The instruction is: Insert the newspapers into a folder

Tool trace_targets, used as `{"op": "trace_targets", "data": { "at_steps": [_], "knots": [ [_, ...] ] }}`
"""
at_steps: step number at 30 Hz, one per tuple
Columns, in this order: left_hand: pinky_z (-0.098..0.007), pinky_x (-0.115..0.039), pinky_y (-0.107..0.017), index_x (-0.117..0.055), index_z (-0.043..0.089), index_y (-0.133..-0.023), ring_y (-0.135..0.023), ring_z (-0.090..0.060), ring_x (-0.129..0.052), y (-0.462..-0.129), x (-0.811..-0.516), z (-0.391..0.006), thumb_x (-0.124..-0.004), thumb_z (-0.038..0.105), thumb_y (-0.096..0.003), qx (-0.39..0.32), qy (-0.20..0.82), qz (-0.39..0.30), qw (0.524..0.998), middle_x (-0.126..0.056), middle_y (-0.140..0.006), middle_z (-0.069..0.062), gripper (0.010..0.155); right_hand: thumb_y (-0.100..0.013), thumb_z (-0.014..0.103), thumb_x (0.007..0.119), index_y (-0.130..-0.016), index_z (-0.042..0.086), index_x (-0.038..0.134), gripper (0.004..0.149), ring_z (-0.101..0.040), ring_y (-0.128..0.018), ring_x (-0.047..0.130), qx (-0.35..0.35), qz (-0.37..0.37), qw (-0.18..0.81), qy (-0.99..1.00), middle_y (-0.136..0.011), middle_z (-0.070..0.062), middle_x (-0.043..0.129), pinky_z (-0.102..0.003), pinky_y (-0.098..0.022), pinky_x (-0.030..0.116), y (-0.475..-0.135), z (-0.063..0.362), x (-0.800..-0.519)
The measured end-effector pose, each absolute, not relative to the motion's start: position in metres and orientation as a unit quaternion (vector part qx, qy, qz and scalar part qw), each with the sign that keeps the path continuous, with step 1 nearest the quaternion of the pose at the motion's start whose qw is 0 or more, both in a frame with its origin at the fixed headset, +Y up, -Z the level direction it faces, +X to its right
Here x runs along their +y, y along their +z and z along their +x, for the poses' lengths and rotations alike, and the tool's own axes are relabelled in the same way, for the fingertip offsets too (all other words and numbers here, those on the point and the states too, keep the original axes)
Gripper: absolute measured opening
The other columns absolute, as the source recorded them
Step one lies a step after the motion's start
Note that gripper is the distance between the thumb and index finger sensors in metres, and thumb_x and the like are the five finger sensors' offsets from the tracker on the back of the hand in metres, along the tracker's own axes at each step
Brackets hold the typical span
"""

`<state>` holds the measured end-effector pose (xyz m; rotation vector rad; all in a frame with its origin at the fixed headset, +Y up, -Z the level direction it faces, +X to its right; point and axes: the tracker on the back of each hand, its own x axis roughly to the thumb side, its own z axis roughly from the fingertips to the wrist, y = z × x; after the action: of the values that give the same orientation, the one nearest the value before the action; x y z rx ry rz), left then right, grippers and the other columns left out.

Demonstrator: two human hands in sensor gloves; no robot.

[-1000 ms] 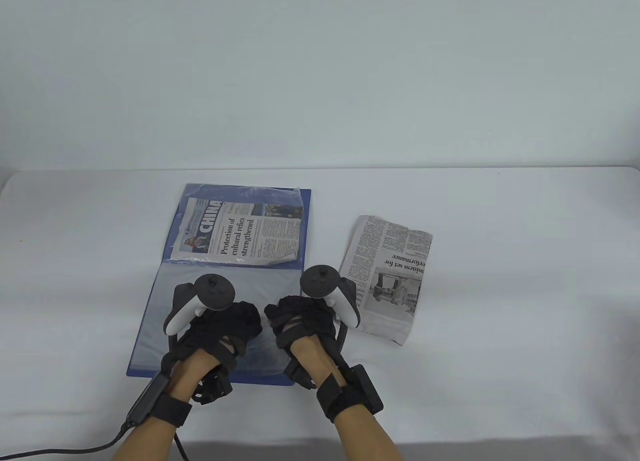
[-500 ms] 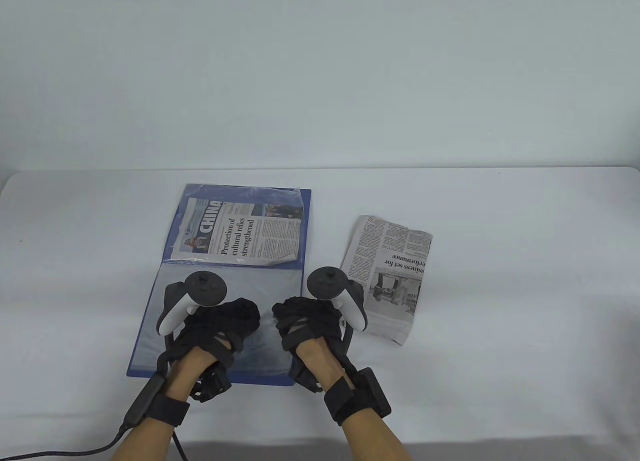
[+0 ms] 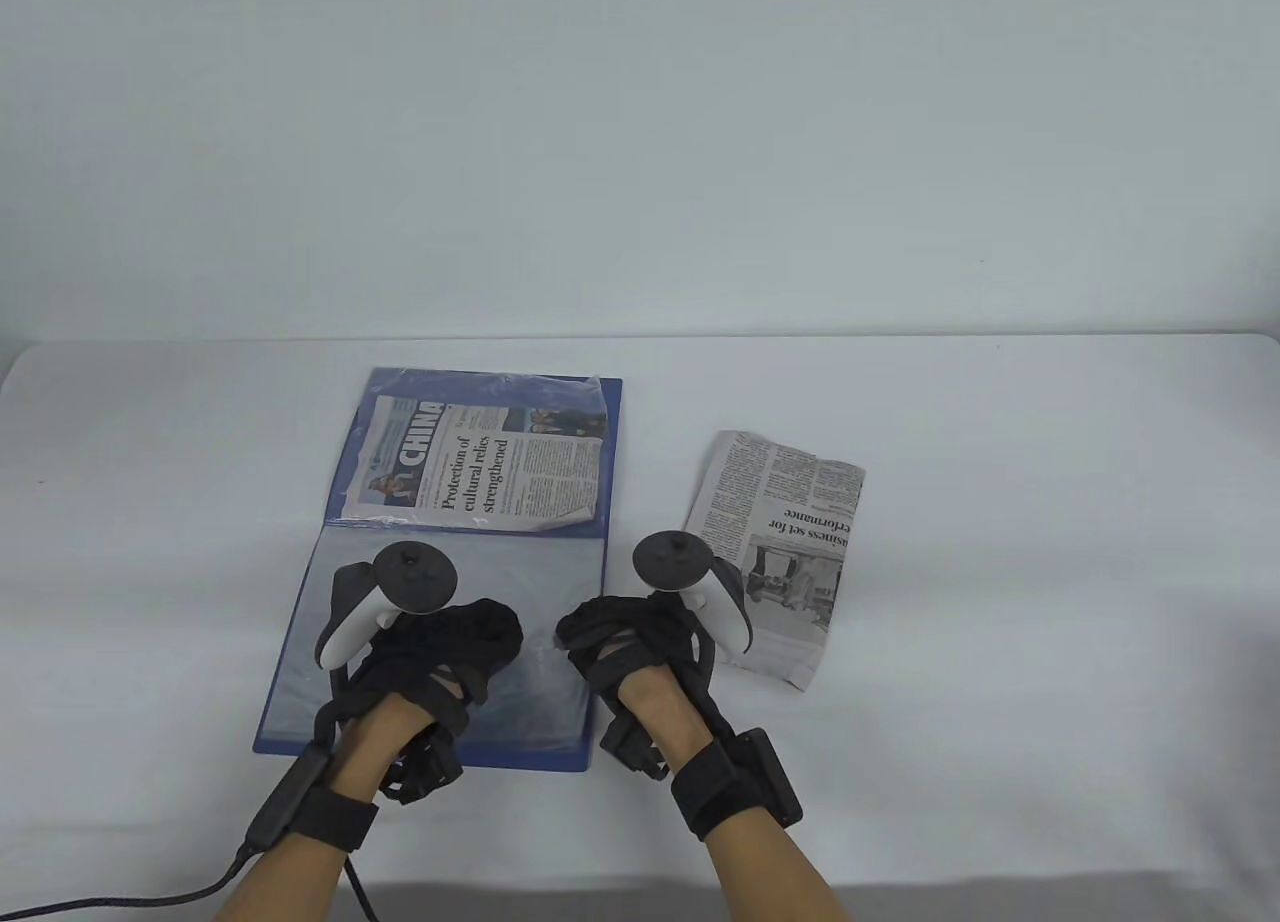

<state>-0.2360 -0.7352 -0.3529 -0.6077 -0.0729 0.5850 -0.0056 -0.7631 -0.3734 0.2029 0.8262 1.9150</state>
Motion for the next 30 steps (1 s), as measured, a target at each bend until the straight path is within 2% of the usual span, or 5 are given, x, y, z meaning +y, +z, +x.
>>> {"op": "trace_targets", "data": {
  "at_steps": [9,12,13,19,30],
  "knots": [
    [-0.057,-0.049,-0.088,-0.068,0.039,-0.099,-0.116,-0.034,-0.057,-0.352,-0.737,-0.241,-0.071,0.044,-0.0611,-0.037,0.311,-0.29,0.904,-0.065,-0.118,0.002,0.038,-0.058,0.022,0.07,-0.084,-0.006,0.072,0.038,-0.04,-0.079,0.074,0.322,0.07,0.488,0.809,-0.098,-0.026,0.05,-0.06,-0.06,0.056,-0.368,0.004,-0.754],
    [-0.064,-0.024,-0.089,-0.042,0.039,-0.112,-0.12,-0.038,-0.013,-0.352,-0.741,-0.232,-0.071,0.049,-0.0599,-0.093,0.364,-0.313,0.873,-0.027,-0.128,-0.002,0.06,-0.06,0.024,0.069,-0.085,-0.005,0.071,0.039,-0.04,-0.079,0.073,0.323,0.084,0.499,0.8,-0.097,-0.026,0.049,-0.06,-0.06,0.055,-0.37,0.002,-0.758],
    [-0.064,-0.021,-0.089,-0.04,0.038,-0.113,-0.12,-0.038,-0.009,-0.351,-0.74,-0.228,-0.072,0.051,-0.0594,-0.104,0.361,-0.311,0.873,-0.024,-0.128,-0.002,0.063,-0.06,0.025,0.068,-0.085,-0.005,0.07,0.039,-0.04,-0.079,0.072,0.324,0.088,0.501,0.798,-0.098,-0.026,0.049,-0.06,-0.06,0.055,-0.37,0.001,-0.759],
    [-0.059,-0.035,-0.093,-0.062,0.037,-0.101,-0.124,-0.03,-0.035,-0.351,-0.741,-0.214,-0.072,0.045,-0.0609,-0.089,0.295,-0.243,0.92,-0.051,-0.123,0.007,0.042,-0.061,0.028,0.067,-0.084,-0.004,0.07,0.039,-0.04,-0.079,0.072,0.324,0.113,0.538,0.77,-0.098,-0.026,0.048,-0.059,-0.061,0.055,-0.372,-0.003,-0.761],
    [-0.059,-0.042,-0.092,-0.069,0.039,-0.099,-0.121,-0.03,-0.048,-0.352,-0.736,-0.236,-0.075,0.044,-0.0607,-0.069,0.365,-0.231,0.899,-0.062,-0.12,0.007,0.039,-0.061,0.026,0.066,-0.083,-0.004,0.07,0.038,-0.039,-0.079,0.072,0.315,0.092,0.53,0.782,-0.098,-0.026,0.048,-0.06,-0.06,0.055,-0.367,-0.001,-0.76]
  ]
}}
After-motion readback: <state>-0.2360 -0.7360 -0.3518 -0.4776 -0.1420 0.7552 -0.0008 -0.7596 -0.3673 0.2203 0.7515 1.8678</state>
